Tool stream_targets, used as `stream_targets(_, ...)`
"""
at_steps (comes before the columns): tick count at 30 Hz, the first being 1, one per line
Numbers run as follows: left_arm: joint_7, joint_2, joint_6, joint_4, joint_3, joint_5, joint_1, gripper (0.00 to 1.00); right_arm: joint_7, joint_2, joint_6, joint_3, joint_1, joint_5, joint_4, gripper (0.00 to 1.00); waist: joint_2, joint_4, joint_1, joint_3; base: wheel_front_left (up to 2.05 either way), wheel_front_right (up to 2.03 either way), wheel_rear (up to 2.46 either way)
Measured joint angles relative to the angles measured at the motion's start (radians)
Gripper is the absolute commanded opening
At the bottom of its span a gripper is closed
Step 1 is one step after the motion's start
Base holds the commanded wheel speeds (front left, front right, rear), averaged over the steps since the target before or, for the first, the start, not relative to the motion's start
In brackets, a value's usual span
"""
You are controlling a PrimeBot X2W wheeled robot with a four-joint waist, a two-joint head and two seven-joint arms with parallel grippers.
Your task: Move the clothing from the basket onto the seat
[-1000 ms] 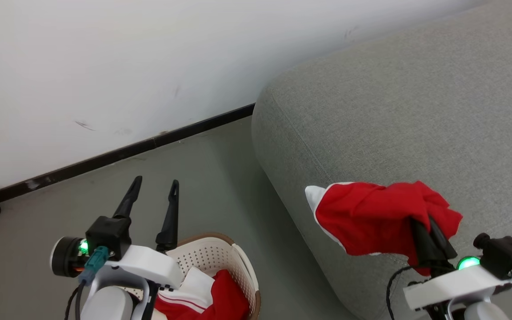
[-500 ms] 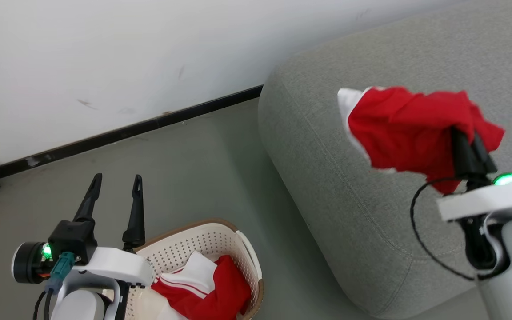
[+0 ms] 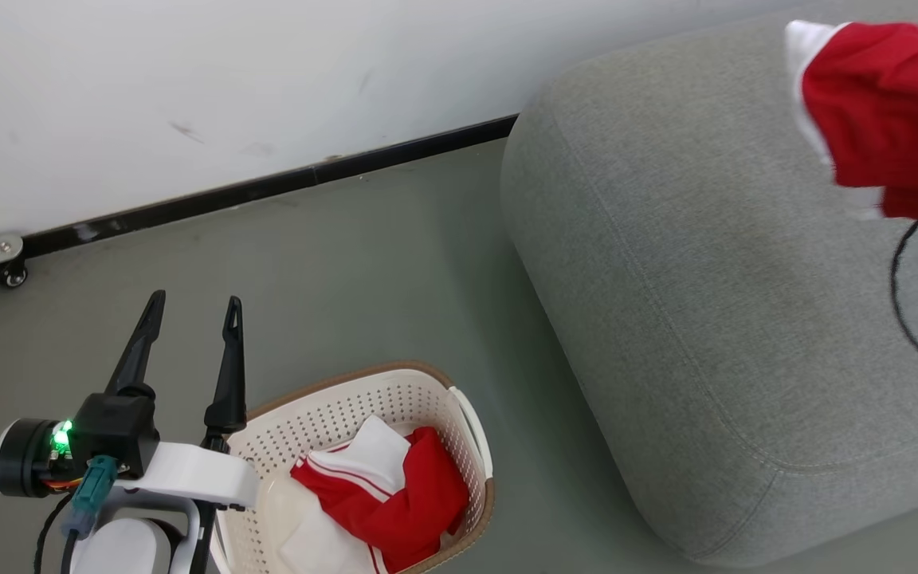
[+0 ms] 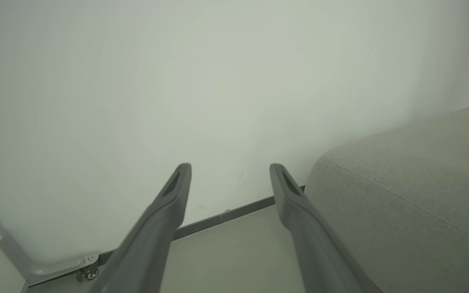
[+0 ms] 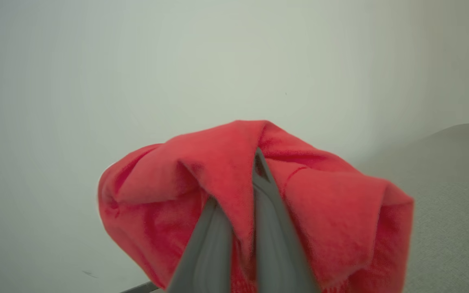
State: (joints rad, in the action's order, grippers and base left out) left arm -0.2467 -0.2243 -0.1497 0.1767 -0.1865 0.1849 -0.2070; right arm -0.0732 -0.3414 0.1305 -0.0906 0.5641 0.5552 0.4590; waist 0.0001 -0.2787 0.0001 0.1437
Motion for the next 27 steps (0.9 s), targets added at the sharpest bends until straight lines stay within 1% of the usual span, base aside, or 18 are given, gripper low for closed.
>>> stream_targets(3,0.0,-0.008,0.0,-0.02,-0.003,-0.005,0.001,1.0,0.005,-0.028,0.0,-0.047,0.04,-0.005,0.044,0.0,0.0,0.015,0.0,0.014,0.0,0.0,0.0)
stream_targets(5,0.0,-0.02,0.0,-0.047,-0.004,-0.015,0.001,1.0,0.008,-0.052,0.0,-0.097,0.084,-0.009,0.087,0.0,0.0,0.029,0.0,0.029,0.0,0.0,0.0)
stream_targets(8,0.0,-0.028,0.0,-0.076,-0.013,-0.031,0.001,1.0,0.021,-0.084,0.0,-0.113,0.11,-0.034,0.137,0.0,0.0,0.043,0.0,0.045,0.0,0.0,0.0)
stream_targets(11,0.0,-0.031,0.001,-0.097,-0.021,-0.037,0.001,1.0,0.03,-0.1,0.0,-0.144,0.129,-0.041,0.188,0.0,0.0,0.057,0.0,0.062,0.0,0.0,0.0)
stream_targets(18,0.0,-0.049,0.01,-0.147,-0.043,-0.058,-0.002,1.0,0.029,-0.159,0.0,-0.196,0.181,-0.082,0.281,0.0,0.0,0.089,0.0,0.105,0.0,0.0,0.0)
stream_targets(23,0.002,-0.053,0.02,-0.171,-0.059,-0.068,-0.01,1.0,0.011,-0.159,0.0,-0.233,0.211,-0.099,0.338,0.0,-0.0001,0.109,0.0,0.137,0.0,0.0,0.0)
stream_targets(27,0.014,-0.055,0.028,-0.185,-0.069,-0.076,-0.041,1.0,-0.006,-0.156,0.0,-0.235,0.226,-0.126,0.382,0.0,0.0,0.122,0.0,0.164,0.0,0.0,0.0)
